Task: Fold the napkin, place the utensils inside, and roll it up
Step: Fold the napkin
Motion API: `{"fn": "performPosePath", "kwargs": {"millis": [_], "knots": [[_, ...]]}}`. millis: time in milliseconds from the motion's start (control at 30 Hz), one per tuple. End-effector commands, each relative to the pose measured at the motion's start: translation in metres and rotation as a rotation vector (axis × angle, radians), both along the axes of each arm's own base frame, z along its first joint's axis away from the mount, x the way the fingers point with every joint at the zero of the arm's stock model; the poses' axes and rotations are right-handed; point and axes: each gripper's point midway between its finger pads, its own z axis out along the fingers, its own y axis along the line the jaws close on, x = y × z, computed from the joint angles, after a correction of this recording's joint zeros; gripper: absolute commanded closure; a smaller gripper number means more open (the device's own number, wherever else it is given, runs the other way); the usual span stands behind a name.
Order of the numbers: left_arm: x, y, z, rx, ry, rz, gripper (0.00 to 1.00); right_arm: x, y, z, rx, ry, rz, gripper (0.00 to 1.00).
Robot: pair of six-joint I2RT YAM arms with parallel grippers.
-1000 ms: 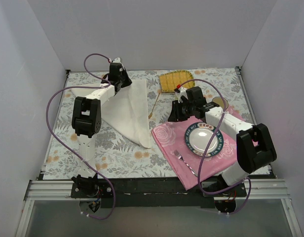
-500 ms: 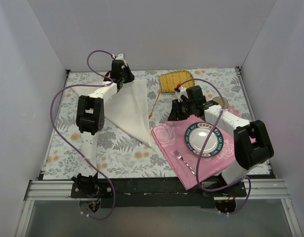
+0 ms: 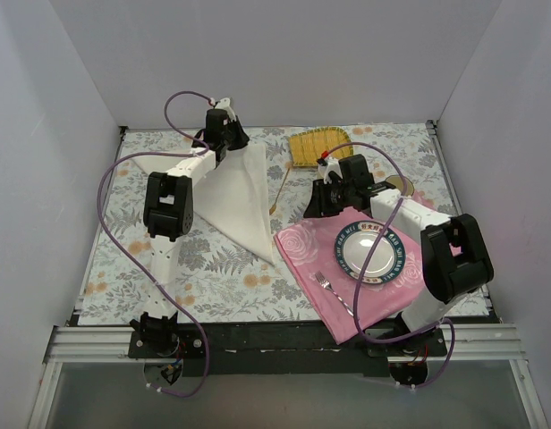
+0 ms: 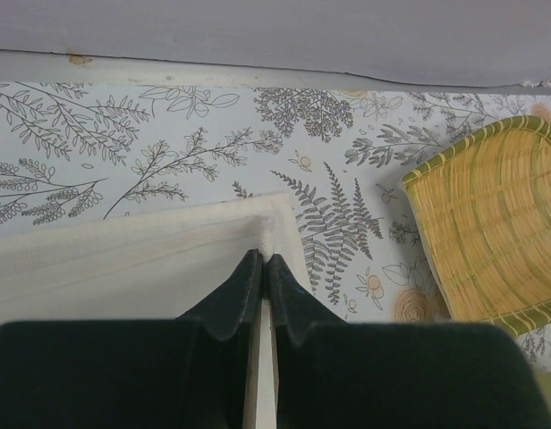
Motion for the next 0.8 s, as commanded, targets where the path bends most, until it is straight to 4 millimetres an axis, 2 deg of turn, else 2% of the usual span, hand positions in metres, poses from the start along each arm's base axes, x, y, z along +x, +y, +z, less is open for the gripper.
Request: {"fn": "performPosePath", "kwargs": {"millis": [0, 200, 333, 433, 767], "knots": [[0.003, -0.012, 0.036, 0.009, -0.095, -0.071, 1.0, 0.012, 0.018, 0.015, 0.094, -0.033, 0.041, 0.64], [-0.003, -0.017, 0.033, 0.013, -0.087, -0.088, 1.0, 0.009, 0.045, 0.015, 0.159, -0.012, 0.114, 0.55], [-0.003, -0.016, 0.037, 0.011, -0.086, -0.072, 1.0, -0.01, 0.075, 0.01, 0.2, 0.036, 0.207, 0.45], [-0.007, -0.017, 0.037, 0.006, -0.076, -0.075, 1.0, -0.018, 0.092, 0.008, 0.214, 0.027, 0.249, 0.41], [-0.012, -0.026, 0.03, -0.02, -0.051, -0.084, 1.0, -0.057, 0.114, -0.027, 0.21, 0.126, 0.306, 0.45]]}}
